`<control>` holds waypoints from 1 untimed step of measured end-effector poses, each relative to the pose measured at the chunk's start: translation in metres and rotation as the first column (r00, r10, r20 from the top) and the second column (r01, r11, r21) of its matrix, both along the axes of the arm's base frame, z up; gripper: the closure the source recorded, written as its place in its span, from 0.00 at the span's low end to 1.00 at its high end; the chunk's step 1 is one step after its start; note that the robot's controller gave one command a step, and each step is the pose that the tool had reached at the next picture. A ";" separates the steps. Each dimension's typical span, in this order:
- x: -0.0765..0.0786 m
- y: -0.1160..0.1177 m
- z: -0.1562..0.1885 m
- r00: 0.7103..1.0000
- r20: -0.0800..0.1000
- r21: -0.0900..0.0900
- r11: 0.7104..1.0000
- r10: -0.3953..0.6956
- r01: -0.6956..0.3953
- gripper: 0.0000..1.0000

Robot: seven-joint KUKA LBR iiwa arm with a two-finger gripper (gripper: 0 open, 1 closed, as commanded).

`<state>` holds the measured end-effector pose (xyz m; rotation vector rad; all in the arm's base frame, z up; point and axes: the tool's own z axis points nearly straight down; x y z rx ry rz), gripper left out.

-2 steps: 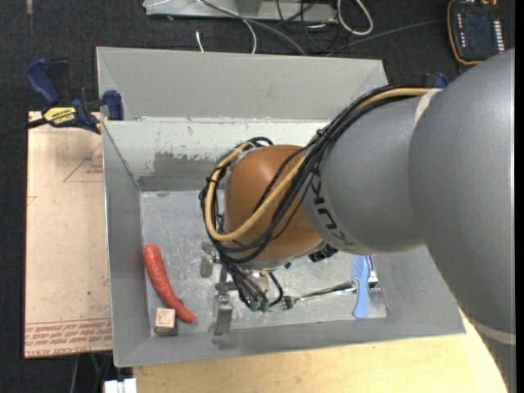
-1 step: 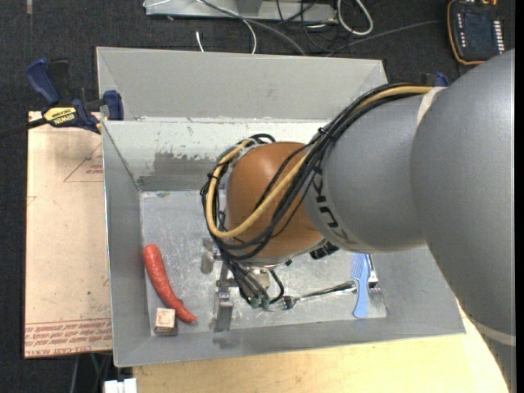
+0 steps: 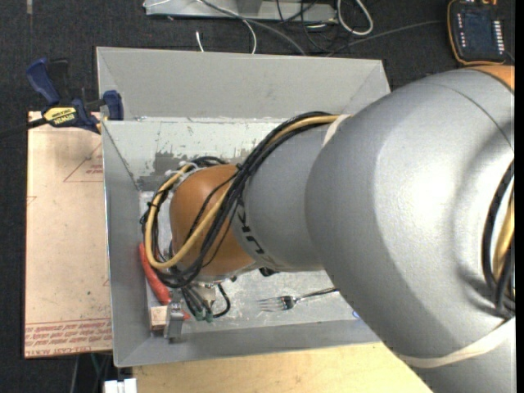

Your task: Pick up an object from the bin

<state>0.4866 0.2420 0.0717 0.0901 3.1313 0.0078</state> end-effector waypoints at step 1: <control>0.003 0.009 0.057 0.997 0.000 -0.003 0.997 0.075 -0.075 0.00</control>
Offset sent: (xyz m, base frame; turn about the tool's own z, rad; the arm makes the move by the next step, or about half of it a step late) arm -0.0007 0.0002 0.0049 -0.0086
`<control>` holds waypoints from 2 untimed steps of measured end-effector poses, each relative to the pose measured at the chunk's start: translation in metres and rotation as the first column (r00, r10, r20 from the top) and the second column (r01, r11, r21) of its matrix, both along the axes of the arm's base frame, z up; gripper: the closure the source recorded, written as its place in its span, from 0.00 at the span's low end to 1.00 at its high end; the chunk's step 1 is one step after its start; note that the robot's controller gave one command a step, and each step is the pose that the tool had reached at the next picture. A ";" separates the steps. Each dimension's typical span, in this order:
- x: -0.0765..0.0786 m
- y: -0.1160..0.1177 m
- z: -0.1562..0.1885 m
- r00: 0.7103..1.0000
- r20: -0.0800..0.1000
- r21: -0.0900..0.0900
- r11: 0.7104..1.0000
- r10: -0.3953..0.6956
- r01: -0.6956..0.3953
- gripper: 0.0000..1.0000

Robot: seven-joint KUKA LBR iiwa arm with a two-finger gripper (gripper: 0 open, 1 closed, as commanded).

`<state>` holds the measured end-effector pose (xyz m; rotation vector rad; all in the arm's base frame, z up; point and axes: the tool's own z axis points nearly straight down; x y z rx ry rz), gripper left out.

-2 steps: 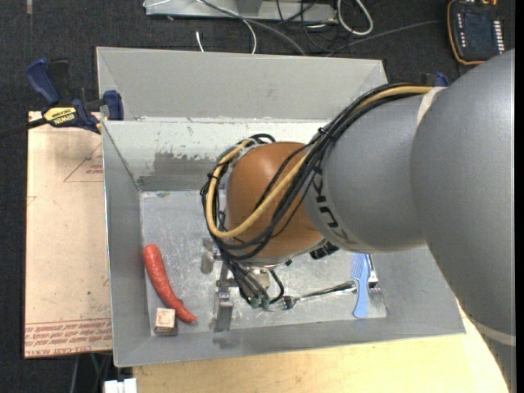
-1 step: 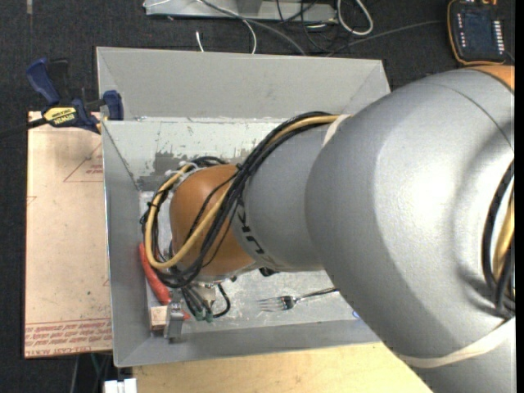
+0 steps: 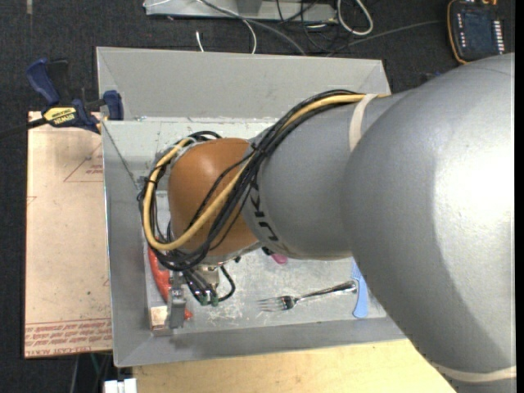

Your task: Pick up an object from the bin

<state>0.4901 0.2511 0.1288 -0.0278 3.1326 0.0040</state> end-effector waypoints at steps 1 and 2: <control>-0.003 -0.008 -0.051 0.998 -0.001 0.003 0.998 -0.066 0.066 0.00; 0.010 0.001 -0.057 0.954 0.011 -0.001 0.954 0.301 -0.301 0.00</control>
Offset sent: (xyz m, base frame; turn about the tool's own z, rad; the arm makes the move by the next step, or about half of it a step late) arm 0.0082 0.0008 -0.0588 -0.3080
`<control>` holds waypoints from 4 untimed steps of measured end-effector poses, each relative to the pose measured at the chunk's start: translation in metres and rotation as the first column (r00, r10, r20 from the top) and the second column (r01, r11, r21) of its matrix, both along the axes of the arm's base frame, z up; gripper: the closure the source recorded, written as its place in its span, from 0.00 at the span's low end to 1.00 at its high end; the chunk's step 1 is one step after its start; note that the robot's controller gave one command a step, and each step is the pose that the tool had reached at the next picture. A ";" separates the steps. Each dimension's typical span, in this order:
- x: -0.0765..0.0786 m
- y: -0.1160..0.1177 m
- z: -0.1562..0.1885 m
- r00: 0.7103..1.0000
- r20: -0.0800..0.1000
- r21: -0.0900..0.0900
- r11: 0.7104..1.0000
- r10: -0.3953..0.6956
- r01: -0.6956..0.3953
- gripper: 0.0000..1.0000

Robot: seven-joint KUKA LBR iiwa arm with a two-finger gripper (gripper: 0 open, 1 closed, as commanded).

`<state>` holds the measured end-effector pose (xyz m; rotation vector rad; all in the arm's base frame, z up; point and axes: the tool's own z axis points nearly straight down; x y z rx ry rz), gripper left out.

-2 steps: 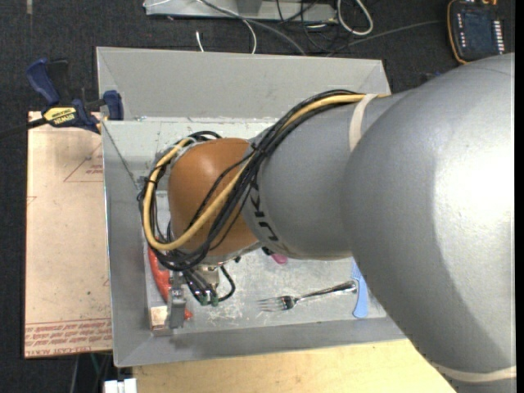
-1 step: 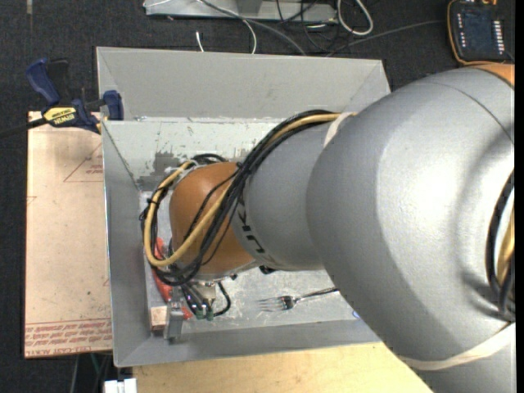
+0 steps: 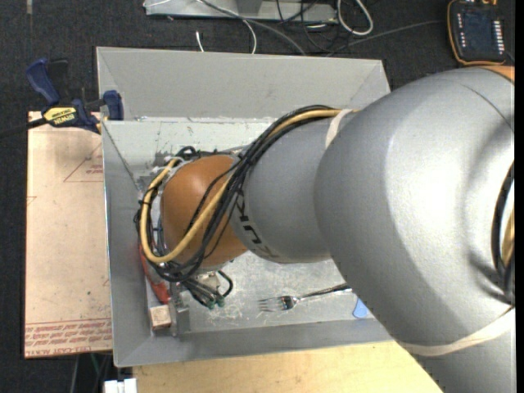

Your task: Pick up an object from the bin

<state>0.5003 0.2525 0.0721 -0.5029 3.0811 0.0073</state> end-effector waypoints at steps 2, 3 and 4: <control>-0.004 0.000 -0.002 0.991 -0.009 -0.001 0.991 -0.135 0.135 1.00; -0.006 -0.001 0.009 0.991 -0.015 -0.005 0.991 -0.136 0.136 1.00; -0.004 0.000 0.037 0.991 -0.009 -0.001 0.991 -0.136 0.136 1.00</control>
Offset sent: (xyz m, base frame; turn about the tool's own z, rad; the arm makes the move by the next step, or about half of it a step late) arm 0.0000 0.0000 0.0000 0.0000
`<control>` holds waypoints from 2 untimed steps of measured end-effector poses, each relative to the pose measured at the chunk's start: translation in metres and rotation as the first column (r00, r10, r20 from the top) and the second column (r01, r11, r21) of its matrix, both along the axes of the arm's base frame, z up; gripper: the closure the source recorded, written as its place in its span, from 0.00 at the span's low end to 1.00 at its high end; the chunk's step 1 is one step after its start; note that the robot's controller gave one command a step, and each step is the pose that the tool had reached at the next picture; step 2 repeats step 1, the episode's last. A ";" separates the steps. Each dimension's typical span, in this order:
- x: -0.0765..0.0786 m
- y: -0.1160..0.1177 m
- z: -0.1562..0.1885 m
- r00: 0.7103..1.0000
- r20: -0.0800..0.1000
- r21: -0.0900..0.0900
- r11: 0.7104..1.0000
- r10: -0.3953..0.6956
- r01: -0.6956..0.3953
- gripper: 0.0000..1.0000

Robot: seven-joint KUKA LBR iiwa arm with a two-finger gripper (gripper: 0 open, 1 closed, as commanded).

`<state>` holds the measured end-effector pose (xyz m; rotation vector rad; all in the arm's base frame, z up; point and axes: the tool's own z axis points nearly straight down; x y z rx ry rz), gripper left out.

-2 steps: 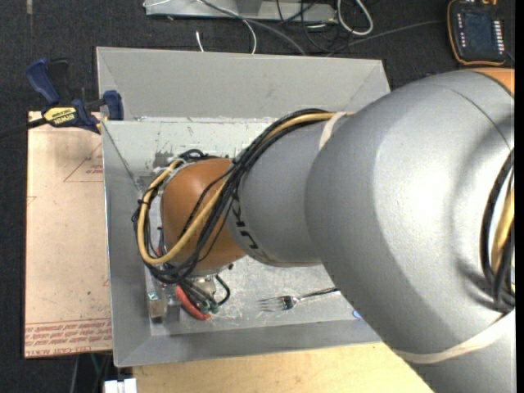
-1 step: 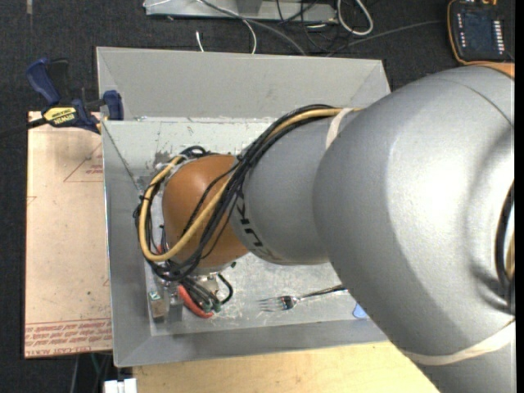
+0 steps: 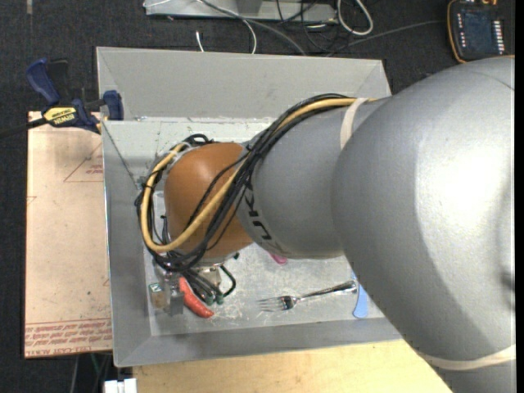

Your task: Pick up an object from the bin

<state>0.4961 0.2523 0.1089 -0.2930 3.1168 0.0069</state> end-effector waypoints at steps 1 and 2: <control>-0.001 0.000 0.024 1.000 -0.005 -0.002 1.000 0.000 0.000 1.00; -0.001 0.000 0.024 1.000 -0.005 -0.002 1.000 0.000 0.000 1.00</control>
Offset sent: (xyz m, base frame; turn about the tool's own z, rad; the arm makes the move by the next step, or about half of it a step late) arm -0.0015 -0.0003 0.0689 0.0001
